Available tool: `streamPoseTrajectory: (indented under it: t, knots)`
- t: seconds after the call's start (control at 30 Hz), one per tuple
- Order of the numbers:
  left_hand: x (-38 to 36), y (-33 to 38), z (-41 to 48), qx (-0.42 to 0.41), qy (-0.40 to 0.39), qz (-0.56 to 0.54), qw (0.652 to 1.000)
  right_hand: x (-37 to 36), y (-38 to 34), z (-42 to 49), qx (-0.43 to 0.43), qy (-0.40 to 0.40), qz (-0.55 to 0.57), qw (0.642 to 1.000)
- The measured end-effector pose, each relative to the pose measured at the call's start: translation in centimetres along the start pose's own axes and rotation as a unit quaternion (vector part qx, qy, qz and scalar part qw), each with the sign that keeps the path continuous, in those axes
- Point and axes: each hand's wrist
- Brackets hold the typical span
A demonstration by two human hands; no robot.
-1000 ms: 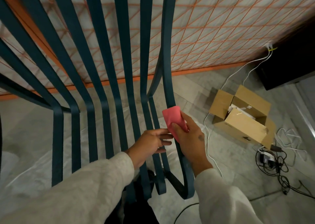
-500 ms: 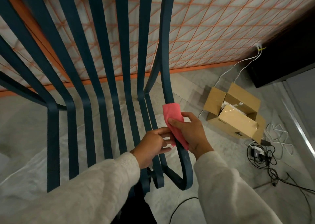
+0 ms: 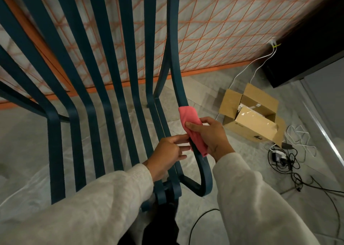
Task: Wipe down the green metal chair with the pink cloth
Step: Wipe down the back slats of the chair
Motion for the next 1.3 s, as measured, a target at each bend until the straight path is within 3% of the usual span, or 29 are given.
streamPoseTrajectory:
  t: [0.27, 0.47, 0.6, 0.83, 1.3]
  knots:
    - [-0.8, 0.1, 0.6, -0.063, 0.041, -0.066, 0.995, 2.2, 0.5, 0.4, -0.041, -0.095, 0.056, 0.993]
    - [-1.9, -1.0, 1.5, -0.068, 0.068, -0.032, 0.995, 1.9, -0.1, 1.6, 0.045, -0.109, -0.050, 0.992]
    - [-3.1, -1.7, 1.9, -0.057, 0.081, -0.068, 0.993, 2.2, -0.4, 3.1, 0.078, -0.128, -0.130, 0.980]
    - [-3.7, -1.9, 2.0, -0.067, 0.096, -0.061, 0.991, 3.8, 0.2, 2.6, 0.104, -0.192, -0.115, 0.969]
    - [-4.1, -1.7, 1.9, -0.075, 0.099, -0.045, 0.991, 4.9, 0.0, 3.3, 0.030, -0.249, -0.106, 0.962]
Point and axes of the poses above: each hand's wrist, its own z-axis towards the middle knuckle, its own x-axis out of the back of the hand, y = z × x, and after that the axes turned 6 degrees about x, right-handed
